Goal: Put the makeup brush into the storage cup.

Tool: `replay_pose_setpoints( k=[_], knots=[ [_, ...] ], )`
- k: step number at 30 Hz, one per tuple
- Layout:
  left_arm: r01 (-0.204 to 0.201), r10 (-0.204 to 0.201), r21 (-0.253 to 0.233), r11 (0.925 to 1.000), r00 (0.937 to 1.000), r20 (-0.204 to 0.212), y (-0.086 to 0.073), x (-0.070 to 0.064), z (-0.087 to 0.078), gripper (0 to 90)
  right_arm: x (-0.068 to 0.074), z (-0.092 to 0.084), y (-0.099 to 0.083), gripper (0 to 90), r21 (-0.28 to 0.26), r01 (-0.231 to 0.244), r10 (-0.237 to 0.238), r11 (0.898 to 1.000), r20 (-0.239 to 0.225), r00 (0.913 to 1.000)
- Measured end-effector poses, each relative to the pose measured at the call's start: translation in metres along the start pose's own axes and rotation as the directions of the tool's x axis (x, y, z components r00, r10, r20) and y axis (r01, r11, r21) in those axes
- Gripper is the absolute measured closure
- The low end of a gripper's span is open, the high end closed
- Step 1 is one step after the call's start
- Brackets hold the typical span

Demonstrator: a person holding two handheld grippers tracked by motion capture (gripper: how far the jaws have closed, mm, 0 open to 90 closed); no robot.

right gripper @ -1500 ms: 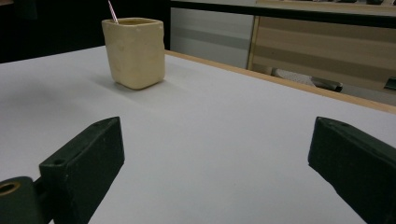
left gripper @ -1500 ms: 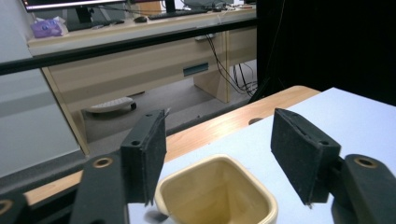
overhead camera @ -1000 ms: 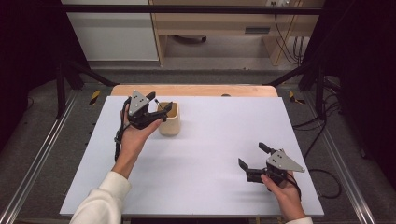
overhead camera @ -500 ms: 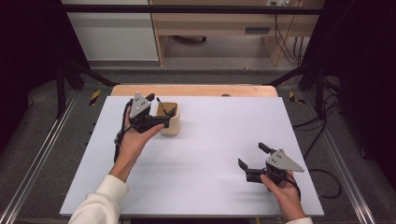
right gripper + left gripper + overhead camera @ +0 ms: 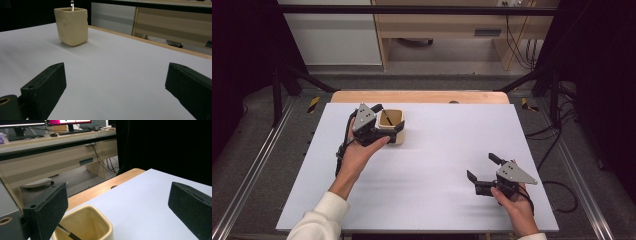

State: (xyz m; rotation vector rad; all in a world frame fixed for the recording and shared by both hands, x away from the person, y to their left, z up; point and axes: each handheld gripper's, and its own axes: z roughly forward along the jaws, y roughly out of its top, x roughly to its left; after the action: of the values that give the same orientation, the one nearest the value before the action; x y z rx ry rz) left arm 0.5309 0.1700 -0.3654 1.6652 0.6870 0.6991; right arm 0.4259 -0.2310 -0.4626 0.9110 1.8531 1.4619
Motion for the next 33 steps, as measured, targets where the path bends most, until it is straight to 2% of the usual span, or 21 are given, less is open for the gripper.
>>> replay_pose_setpoints(
  k=[6, 13, 27, 33],
  knots=[
    [0.008, -0.008, 0.003, 1.0, 0.9989, 0.046, -0.01, -0.007, -0.007, 2.4, 0.0, 0.0, 0.0, 3.6, 0.001, 0.001, -0.001, 1.0, 0.001, 1.0],
    [0.019, -0.018, -0.001, 0.9998, 0.9976, 0.067, -0.017, -0.011, -0.017, 2.5, 0.001, 0.0, 0.0, 3.6, 0.001, 0.001, -0.001, 1.0, 0.002, 1.0],
    [0.031, -0.03, -0.012, 0.9994, 0.9966, 0.077, -0.028, -0.017, -0.031, 2.6, 0.0, 0.0, -0.001, 3.4, 0.003, -0.003, 0.003, 1.0, 0.002, 1.0],
    [0.013, -0.011, -0.016, 0.9998, 0.9968, 0.08, -0.032, -0.021, -0.038, 2.6, 0.0, 0.0, -0.001, 3.4, 0.003, -0.002, 0.002, 1.0, 0.003, 1.0]
  ],
)
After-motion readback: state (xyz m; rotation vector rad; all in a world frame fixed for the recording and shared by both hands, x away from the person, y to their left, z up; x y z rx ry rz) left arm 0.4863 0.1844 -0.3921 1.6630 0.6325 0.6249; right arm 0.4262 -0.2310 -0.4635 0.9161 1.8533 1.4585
